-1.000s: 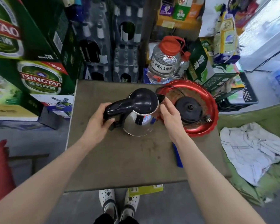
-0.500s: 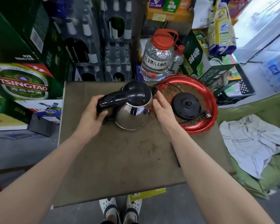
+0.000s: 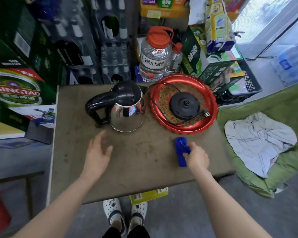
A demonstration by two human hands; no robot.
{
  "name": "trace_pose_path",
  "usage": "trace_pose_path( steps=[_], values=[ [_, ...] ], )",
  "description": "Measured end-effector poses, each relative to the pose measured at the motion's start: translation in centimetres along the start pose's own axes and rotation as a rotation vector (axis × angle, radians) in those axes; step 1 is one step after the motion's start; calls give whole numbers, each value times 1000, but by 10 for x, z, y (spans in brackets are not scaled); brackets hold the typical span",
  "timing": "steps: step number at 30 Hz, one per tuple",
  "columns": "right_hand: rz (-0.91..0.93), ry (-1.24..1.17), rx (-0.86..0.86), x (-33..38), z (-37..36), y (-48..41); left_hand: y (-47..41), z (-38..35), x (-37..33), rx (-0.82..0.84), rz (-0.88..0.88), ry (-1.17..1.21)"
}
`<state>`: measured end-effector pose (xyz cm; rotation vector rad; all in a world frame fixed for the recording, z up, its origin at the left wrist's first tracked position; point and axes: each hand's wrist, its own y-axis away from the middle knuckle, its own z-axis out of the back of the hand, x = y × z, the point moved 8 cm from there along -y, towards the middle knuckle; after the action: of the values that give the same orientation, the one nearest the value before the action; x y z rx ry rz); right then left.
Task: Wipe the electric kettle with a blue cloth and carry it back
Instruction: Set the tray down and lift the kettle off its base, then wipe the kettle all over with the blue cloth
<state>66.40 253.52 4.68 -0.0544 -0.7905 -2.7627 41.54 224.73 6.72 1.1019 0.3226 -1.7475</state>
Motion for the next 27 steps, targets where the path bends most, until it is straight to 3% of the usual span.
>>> trace_pose_path(
  steps=[3,5,11,14,16,19,22,24,27],
  values=[
    [26,-367,-26,7,26,5,22,-22,-22,192,-23,32],
    [137,-512,20,26,49,18,35,-31,-48,281,-77,26],
    [713,-362,237,103,127,103,53,-19,-150,396,-284,-6],
    [878,-285,314,129,166,145,57,-3,-199,460,-345,-3],
    [965,-303,254,144,199,162,59,11,-224,452,-375,66],
    [961,-537,44,152,249,167,57,36,-248,380,-337,274],
    [801,-851,70,143,262,164,63,54,-263,342,-305,400],
    [802,-864,125,142,259,167,70,62,-268,345,-300,422],
    [957,-833,94,153,268,188,77,69,-270,341,-294,479]
  ],
)
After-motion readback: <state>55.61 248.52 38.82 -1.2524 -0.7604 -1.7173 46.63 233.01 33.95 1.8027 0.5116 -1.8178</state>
